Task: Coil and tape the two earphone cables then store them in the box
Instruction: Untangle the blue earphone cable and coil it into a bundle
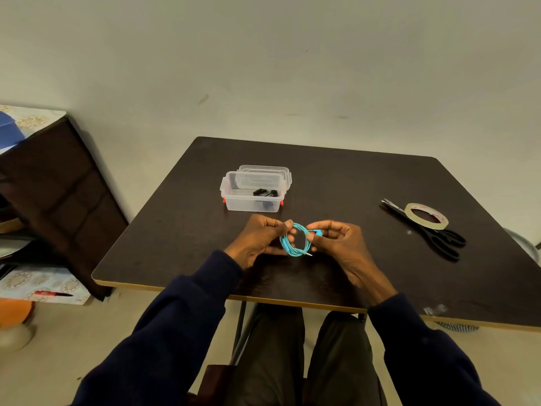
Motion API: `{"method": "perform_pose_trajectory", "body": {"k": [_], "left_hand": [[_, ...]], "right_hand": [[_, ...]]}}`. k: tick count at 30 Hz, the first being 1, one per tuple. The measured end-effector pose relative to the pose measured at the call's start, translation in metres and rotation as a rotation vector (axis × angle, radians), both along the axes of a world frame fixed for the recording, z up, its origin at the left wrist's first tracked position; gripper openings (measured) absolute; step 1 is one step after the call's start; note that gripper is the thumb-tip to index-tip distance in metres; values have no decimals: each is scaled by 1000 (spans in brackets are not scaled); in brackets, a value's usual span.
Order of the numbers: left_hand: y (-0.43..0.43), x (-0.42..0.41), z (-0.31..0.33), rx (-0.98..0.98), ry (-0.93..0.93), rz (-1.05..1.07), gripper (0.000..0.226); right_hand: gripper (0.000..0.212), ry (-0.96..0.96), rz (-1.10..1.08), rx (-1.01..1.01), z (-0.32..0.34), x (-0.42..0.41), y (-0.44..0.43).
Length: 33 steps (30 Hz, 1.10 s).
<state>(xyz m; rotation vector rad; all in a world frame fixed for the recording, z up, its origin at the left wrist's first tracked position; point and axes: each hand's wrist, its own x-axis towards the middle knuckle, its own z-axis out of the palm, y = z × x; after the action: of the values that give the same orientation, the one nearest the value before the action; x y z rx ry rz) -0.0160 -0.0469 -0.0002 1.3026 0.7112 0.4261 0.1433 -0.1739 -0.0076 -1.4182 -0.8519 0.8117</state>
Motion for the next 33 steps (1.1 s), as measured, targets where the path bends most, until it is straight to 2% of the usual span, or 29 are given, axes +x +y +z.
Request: {"method": "perform_pose_trajectory", "body": {"k": [8, 13, 16, 21, 28, 33], "left_hand": [[1, 15, -8, 327, 256, 30, 18], [4, 25, -8, 676, 398, 36, 15], [5, 28, -11, 779, 425, 70, 16], [7, 27, -15, 769, 404, 56, 19], [13, 19, -20, 594, 310, 106, 12], [11, 12, -24, 617, 278, 89, 11]], "right_hand": [[13, -215, -16, -173, -4, 10, 4], [13, -552, -70, -292, -3, 14, 7], [17, -614, -80, -295, -7, 12, 5], [22, -700, -126, -286, -11, 9, 3], [14, -682, -167, -264, -14, 10, 1], [13, -710, -161, -235, -13, 6, 3]]}}
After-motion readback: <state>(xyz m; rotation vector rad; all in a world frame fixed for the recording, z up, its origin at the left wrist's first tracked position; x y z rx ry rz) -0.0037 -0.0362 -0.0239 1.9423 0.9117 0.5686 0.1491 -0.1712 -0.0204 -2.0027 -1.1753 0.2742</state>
